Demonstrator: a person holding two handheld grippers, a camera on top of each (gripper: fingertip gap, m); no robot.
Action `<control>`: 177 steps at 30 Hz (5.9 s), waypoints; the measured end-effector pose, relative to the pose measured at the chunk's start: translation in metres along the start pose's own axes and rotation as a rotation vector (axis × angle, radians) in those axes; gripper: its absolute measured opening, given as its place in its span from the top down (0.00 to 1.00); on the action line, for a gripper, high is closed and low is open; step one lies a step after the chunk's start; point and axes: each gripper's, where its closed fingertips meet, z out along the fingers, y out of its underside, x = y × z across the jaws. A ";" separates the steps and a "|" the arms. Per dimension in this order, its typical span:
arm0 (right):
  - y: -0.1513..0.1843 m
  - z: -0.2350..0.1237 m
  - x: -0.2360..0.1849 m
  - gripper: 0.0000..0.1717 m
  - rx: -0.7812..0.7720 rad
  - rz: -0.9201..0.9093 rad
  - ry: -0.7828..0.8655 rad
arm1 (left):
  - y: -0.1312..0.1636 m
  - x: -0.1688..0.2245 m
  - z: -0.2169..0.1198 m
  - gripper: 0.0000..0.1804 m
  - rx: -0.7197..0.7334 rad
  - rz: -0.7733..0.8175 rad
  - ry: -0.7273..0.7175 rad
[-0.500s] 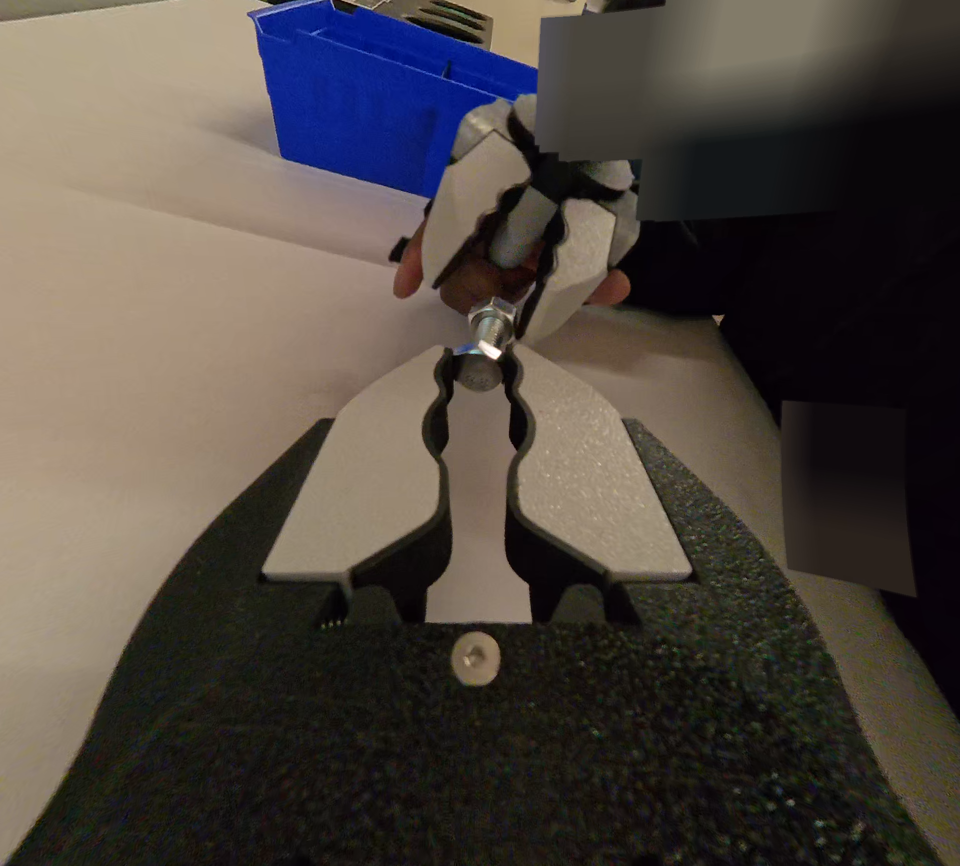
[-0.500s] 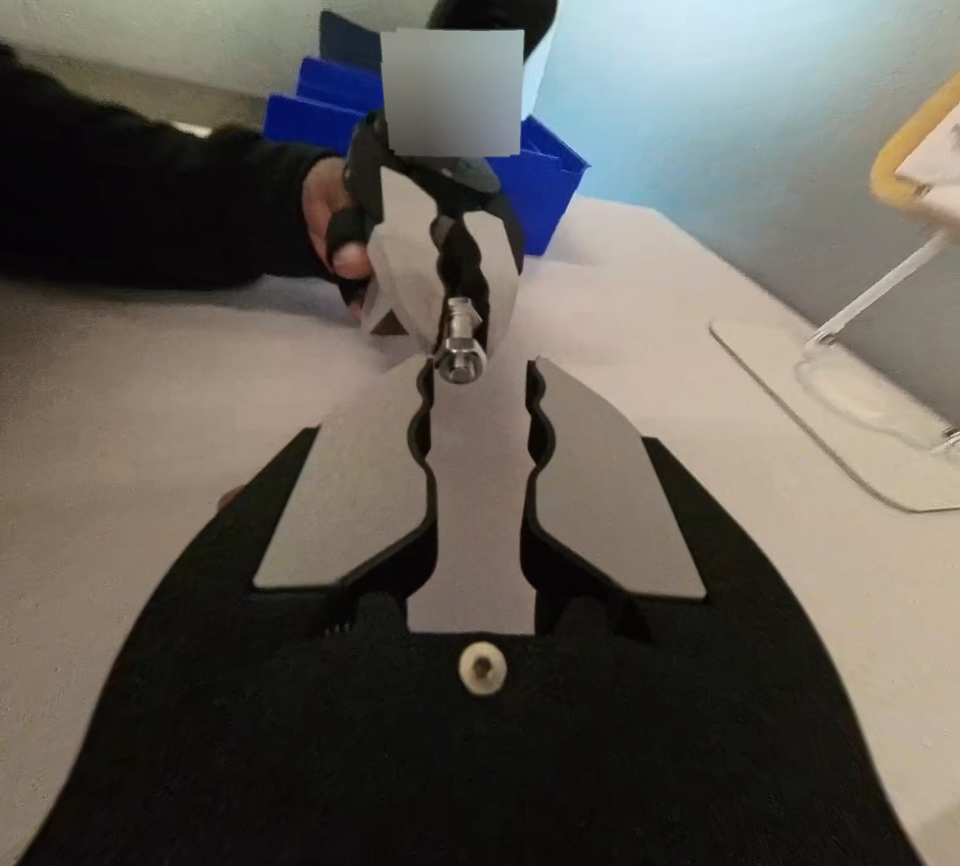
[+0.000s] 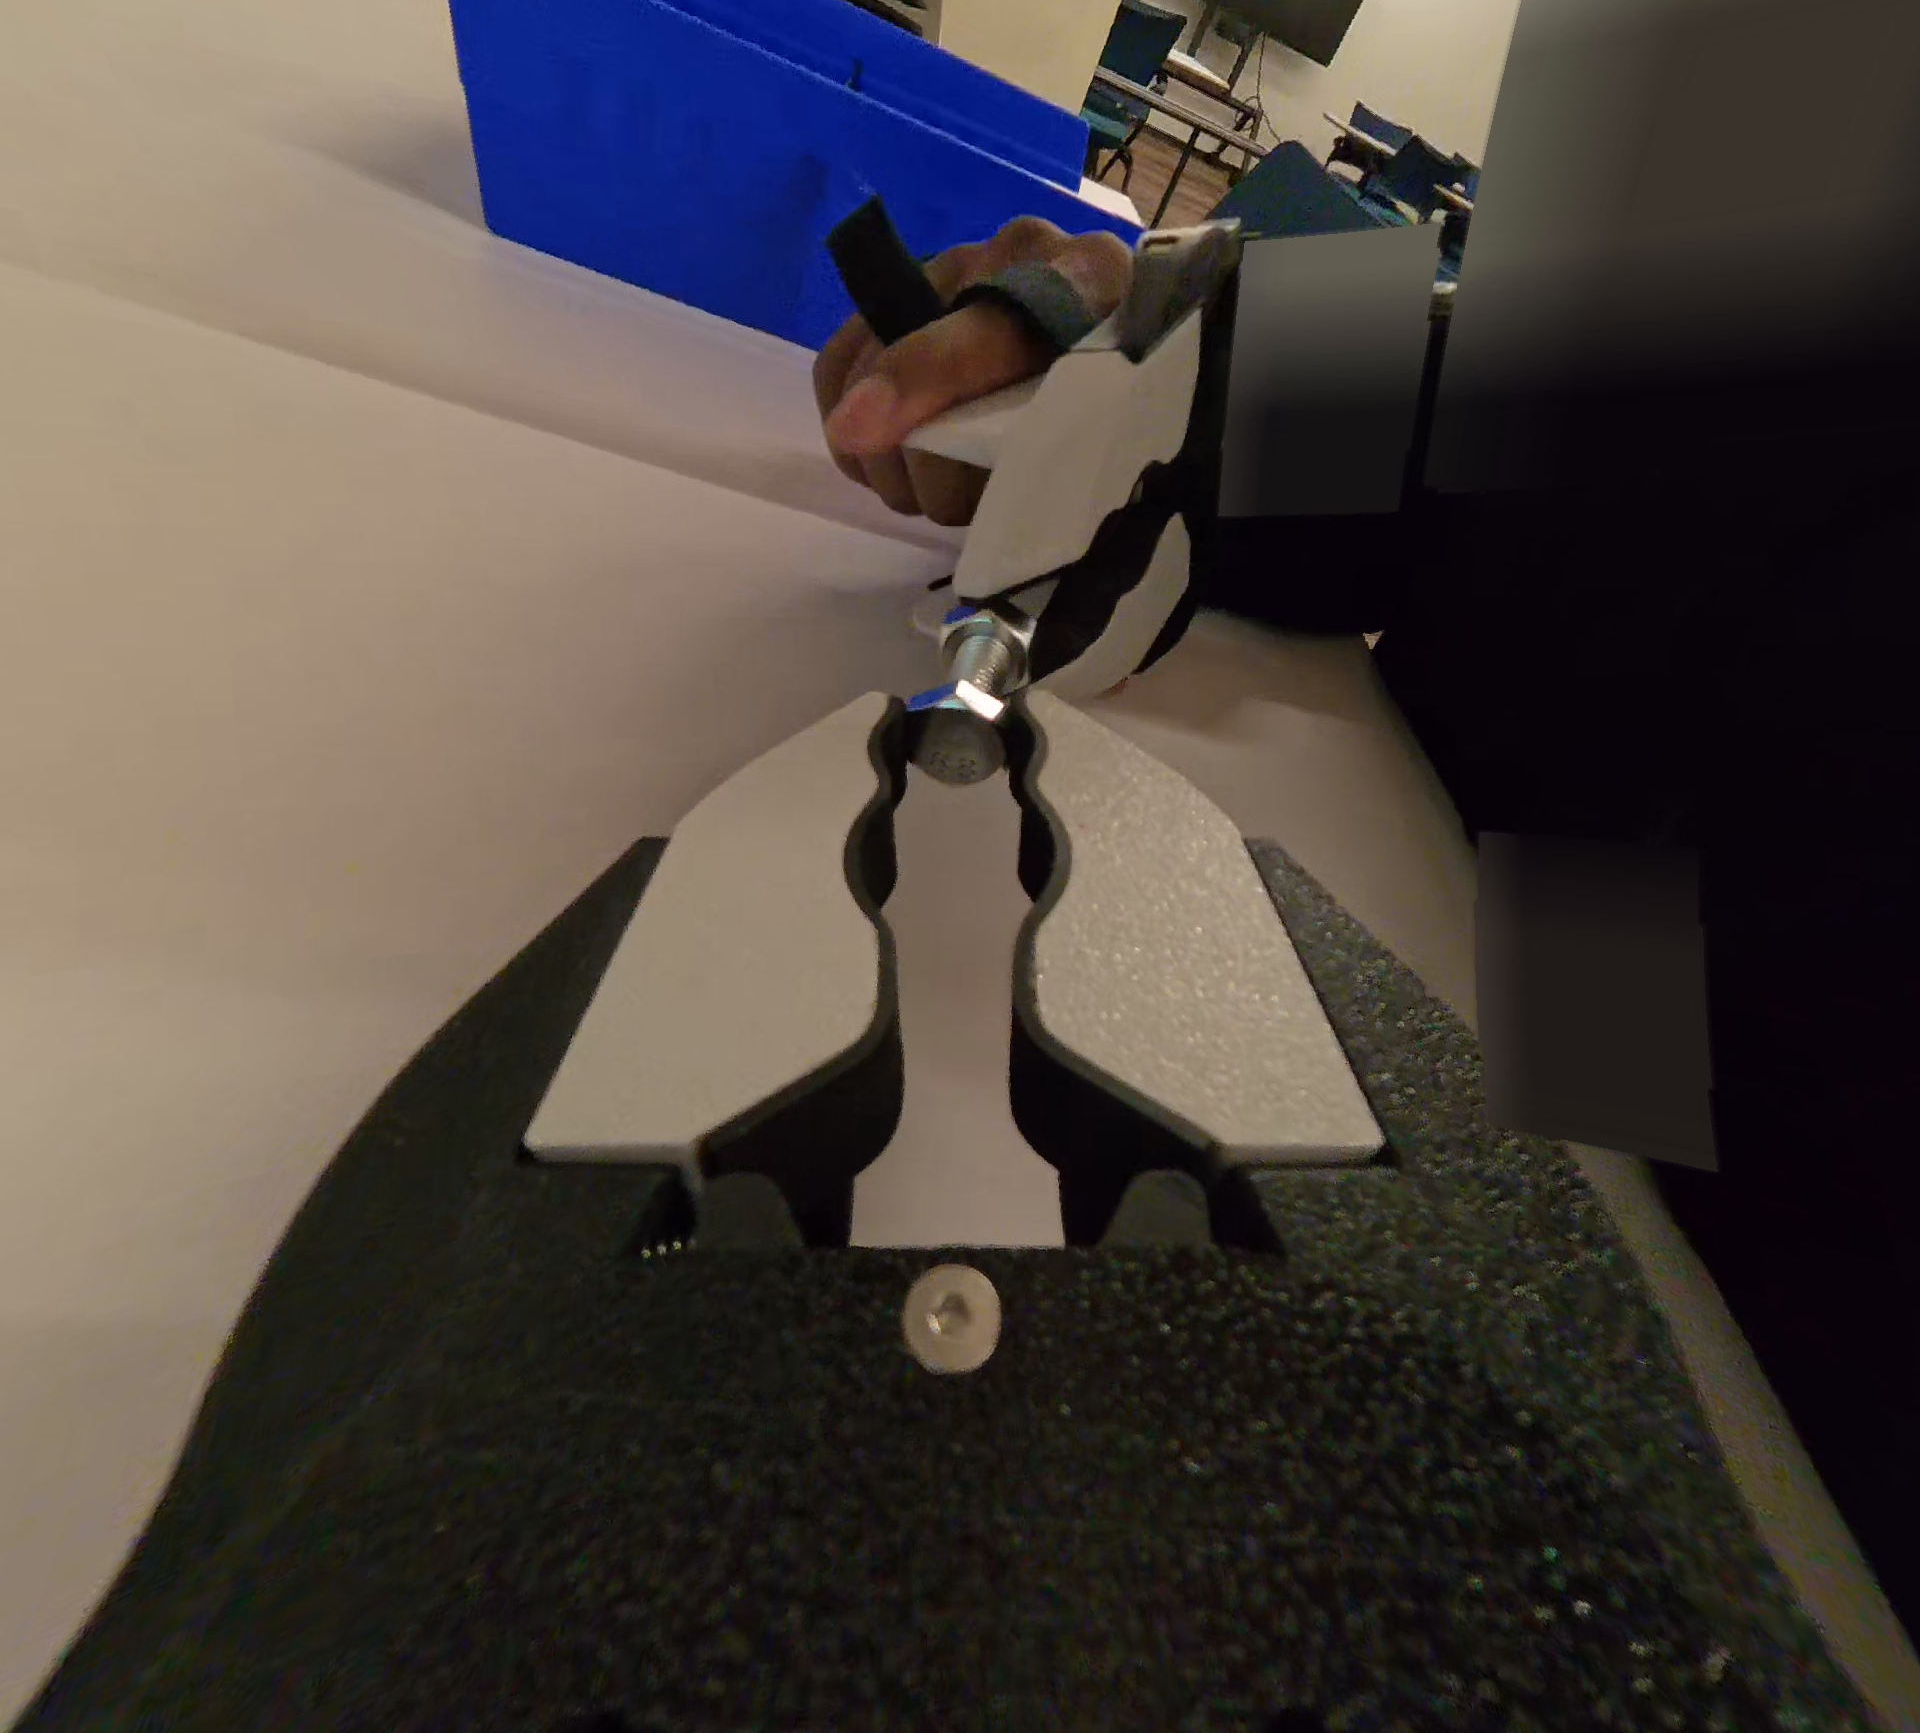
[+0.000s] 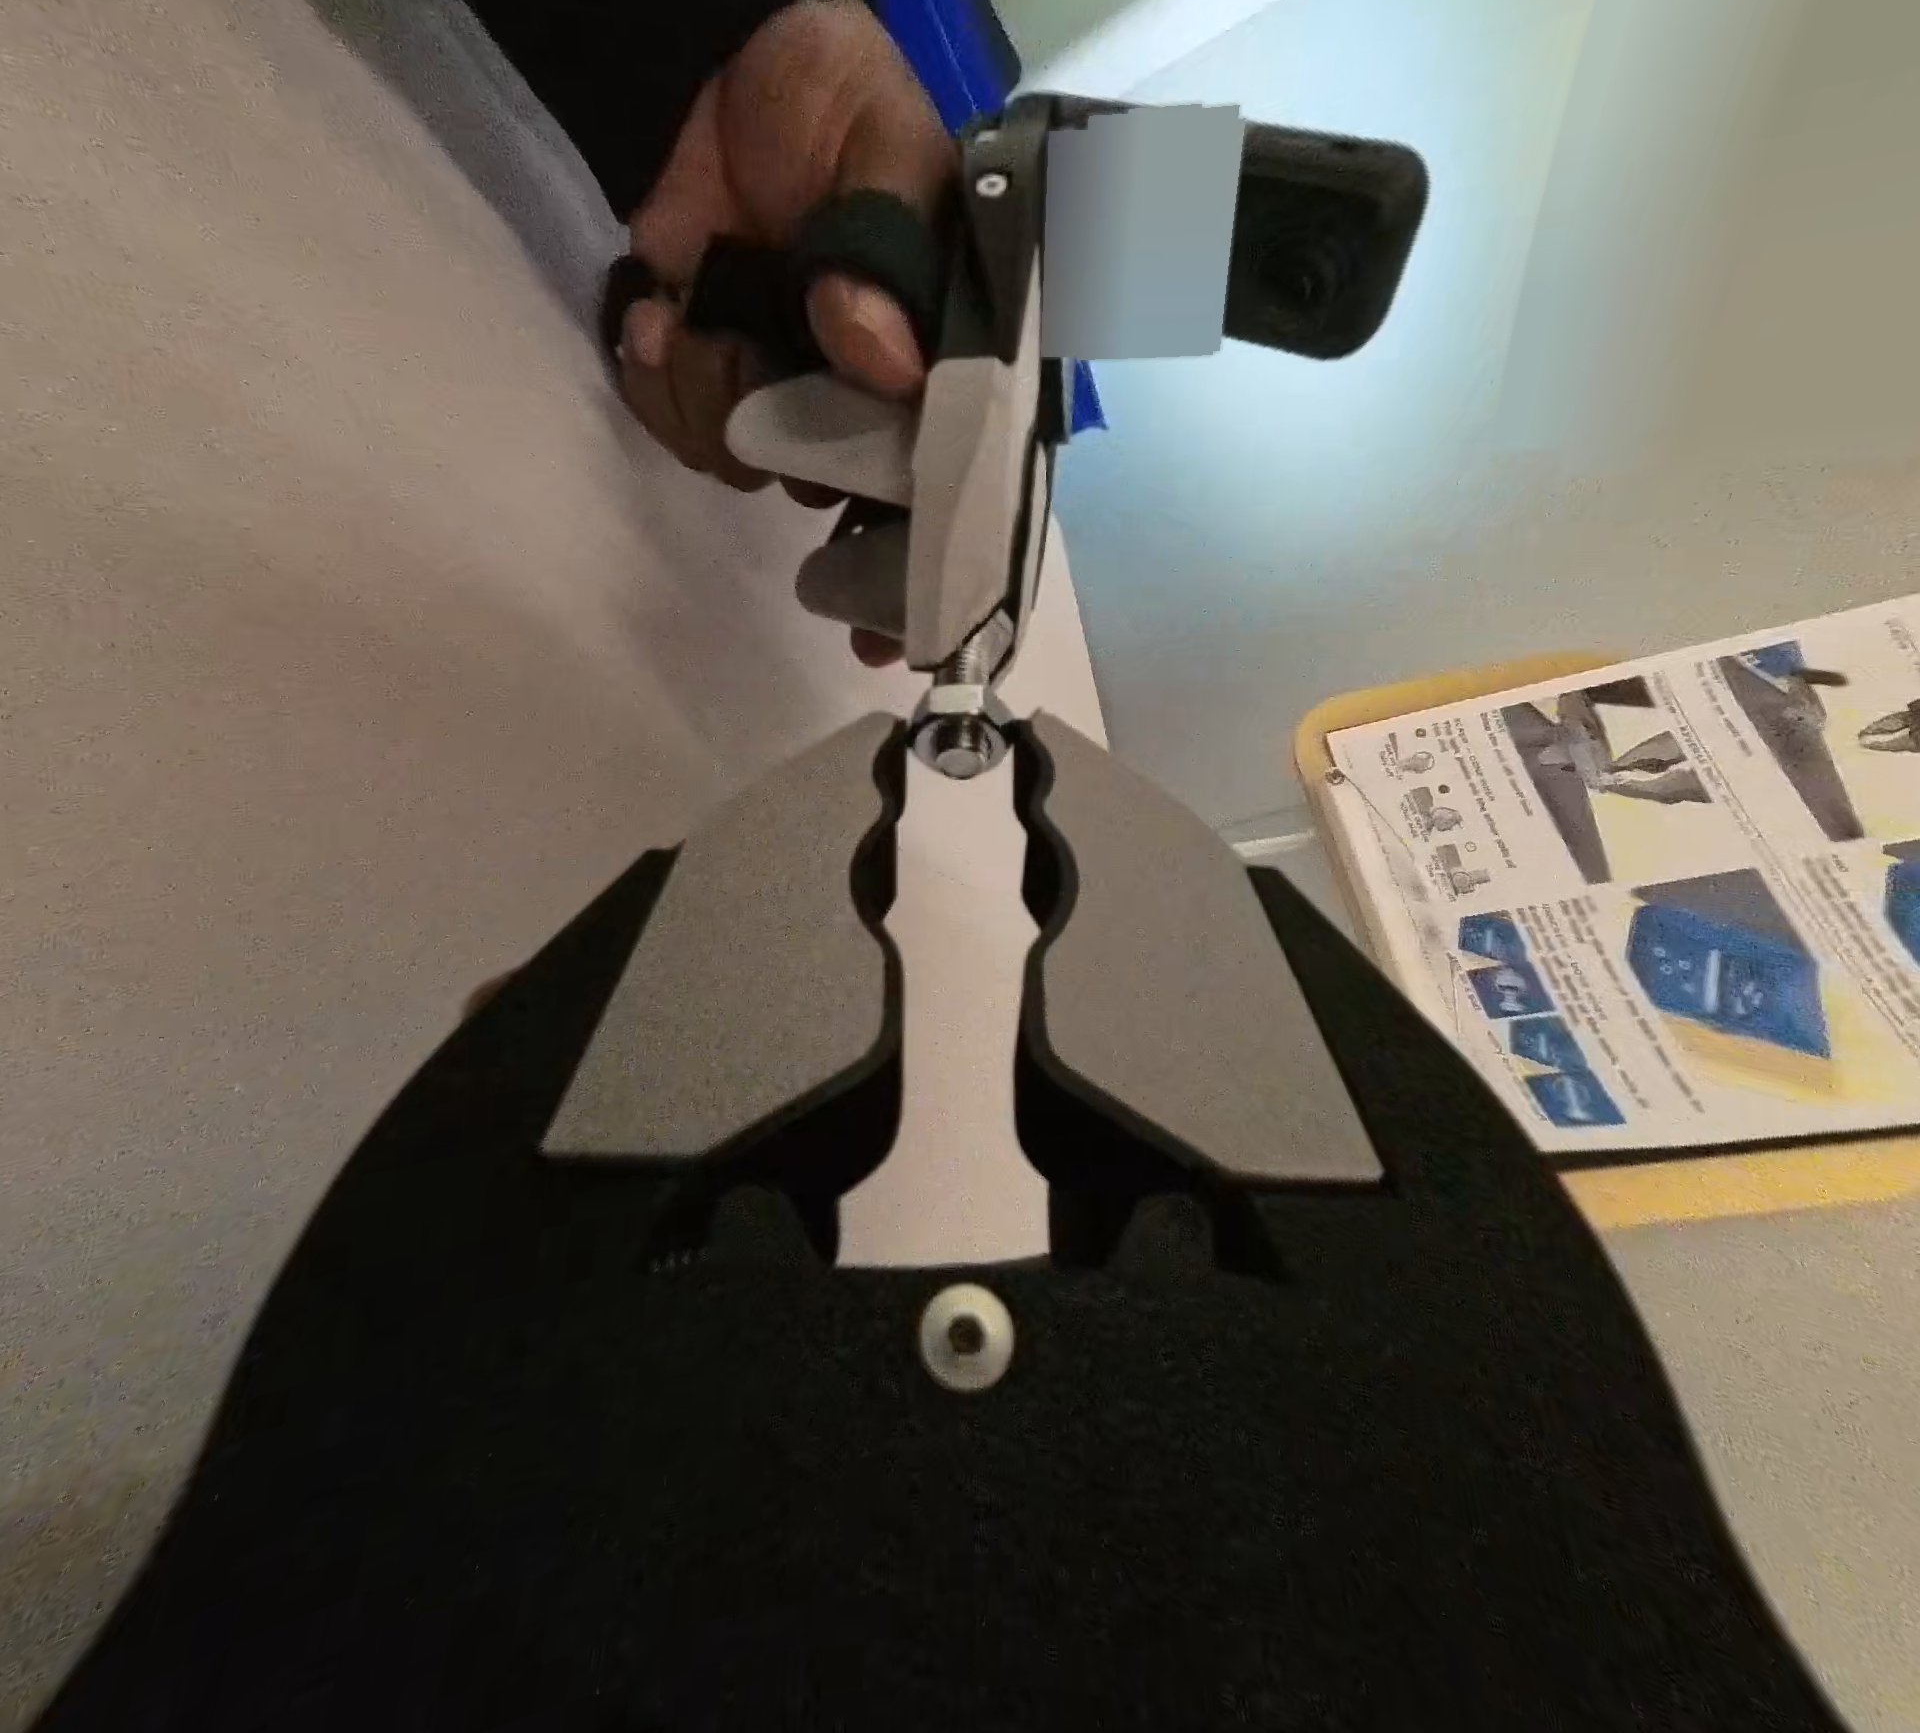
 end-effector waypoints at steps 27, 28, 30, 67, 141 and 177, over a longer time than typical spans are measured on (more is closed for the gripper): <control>-0.002 -0.004 0.007 0.81 0.070 0.385 -0.079 | -0.004 -0.002 -0.003 0.90 0.025 0.037 -0.026; -0.002 -0.005 0.009 0.81 0.089 0.502 -0.109 | -0.005 -0.003 -0.003 0.90 0.025 0.044 -0.035; -0.002 -0.006 0.012 0.78 0.115 0.707 -0.168 | -0.005 -0.004 -0.003 0.90 0.027 0.053 -0.044; -0.008 -0.002 -0.002 0.94 0.029 0.033 -0.010 | -0.003 -0.001 0.000 0.90 0.023 -0.003 -0.005; 0.027 -0.019 0.065 0.88 0.281 1.043 0.121 | -0.056 -0.036 -0.019 0.90 0.347 0.278 -0.482; -0.011 -0.004 0.032 0.89 0.127 0.446 0.124 | -0.047 0.012 -0.001 0.90 0.367 0.096 0.041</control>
